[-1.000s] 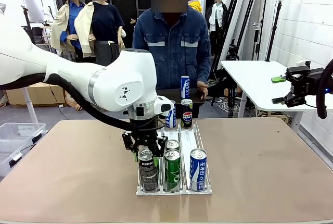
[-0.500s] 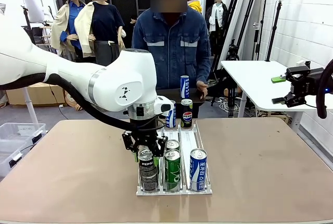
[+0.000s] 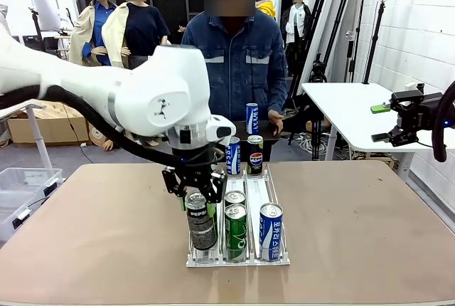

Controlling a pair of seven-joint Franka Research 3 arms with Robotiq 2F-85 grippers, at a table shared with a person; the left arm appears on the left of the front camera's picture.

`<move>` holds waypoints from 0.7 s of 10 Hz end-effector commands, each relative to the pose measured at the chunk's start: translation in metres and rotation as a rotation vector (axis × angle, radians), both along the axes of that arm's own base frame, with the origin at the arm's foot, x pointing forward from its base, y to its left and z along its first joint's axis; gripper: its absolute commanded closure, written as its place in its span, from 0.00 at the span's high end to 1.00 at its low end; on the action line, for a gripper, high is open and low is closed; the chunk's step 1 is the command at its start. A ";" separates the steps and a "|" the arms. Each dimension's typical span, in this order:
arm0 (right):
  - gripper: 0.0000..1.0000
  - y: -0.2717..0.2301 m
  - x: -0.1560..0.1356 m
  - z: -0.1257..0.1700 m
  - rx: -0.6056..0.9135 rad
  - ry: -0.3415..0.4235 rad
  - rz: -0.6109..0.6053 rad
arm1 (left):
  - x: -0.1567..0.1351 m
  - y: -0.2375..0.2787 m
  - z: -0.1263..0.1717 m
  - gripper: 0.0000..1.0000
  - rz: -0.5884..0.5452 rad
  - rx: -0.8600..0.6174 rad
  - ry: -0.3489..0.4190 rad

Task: Retrieve and hand over the desired beverage to the person.
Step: Pick up another can of the same type that the person held from the Automatic Can Dispenser.

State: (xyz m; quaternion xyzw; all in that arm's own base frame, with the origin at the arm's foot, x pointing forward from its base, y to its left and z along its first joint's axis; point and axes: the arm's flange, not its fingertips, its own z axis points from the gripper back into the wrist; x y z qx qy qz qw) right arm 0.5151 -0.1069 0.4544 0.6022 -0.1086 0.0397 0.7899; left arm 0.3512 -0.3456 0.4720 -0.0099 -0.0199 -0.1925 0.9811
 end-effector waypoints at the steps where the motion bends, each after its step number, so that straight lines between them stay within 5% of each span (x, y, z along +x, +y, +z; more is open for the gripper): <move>1: 1.00 0.001 -0.001 -0.001 -0.002 0.005 -0.007 | -0.032 0.012 0.037 0.00 -0.014 -0.004 -0.005; 7: 1.00 0.001 -0.001 -0.001 -0.002 0.005 -0.007 | -0.078 0.059 0.137 0.00 0.037 -0.006 -0.051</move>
